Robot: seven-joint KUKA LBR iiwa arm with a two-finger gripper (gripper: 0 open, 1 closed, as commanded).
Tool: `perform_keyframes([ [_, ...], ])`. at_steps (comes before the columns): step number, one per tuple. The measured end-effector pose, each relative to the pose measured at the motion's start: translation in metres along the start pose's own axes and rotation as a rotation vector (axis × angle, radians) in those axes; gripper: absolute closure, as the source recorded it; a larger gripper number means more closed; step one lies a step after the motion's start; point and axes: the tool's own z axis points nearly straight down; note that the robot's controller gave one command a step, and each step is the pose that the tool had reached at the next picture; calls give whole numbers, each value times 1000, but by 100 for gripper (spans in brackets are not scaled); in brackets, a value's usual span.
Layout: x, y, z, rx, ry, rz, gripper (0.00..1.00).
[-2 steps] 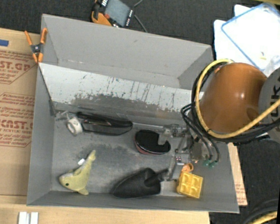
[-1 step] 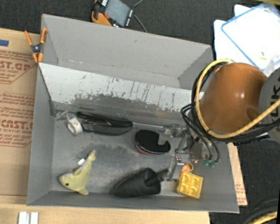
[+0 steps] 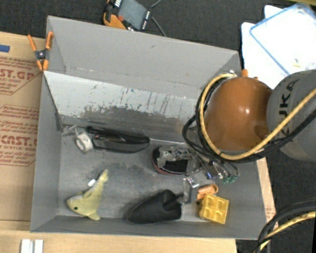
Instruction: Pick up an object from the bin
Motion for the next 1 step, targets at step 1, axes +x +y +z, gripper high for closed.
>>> perform_keyframes([
  [1,3,4,6,-1,0,14,0],
])
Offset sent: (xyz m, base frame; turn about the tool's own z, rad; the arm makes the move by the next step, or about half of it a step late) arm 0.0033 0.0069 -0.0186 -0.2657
